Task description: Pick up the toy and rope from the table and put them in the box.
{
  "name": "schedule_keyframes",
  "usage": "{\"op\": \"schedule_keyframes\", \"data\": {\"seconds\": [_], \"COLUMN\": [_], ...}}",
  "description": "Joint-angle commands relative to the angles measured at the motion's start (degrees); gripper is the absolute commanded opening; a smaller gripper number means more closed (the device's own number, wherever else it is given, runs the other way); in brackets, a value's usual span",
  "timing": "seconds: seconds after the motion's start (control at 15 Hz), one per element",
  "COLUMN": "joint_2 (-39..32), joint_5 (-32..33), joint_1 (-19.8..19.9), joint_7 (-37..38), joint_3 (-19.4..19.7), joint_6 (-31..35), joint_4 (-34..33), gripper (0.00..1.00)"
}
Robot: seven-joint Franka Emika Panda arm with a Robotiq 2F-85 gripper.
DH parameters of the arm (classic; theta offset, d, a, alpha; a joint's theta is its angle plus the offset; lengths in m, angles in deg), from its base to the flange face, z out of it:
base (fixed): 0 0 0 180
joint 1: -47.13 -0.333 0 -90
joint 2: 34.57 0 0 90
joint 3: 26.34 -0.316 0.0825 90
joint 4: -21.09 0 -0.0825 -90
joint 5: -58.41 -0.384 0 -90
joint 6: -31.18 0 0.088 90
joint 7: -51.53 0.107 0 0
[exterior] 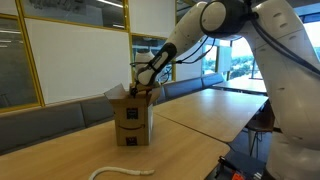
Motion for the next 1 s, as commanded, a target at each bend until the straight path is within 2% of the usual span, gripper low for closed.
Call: {"op": "schedule_keyframes", "data": {"seconds": [0.0,0.2,0.53,0.8,0.93], "joint_2": [3.1,7.3,18.0,26.5,30.4], "joint_5": [4.3,14.8,25.8,29.9,27.1], "joint_1": [-6.1,-11.6,-17.3,-21.3,-22.6], "joint_7": [3.3,9.9,19.6,24.3,22.8], "joint_3": [5.9,9.8,8.2,5.4,3.5], "joint_6": [0.9,1.9,1.3,0.1,0.7], "joint_4": [1.0,4.5,15.0,23.6,28.5], "gripper": [1.0,1.0,1.0,1.0,1.0]}}
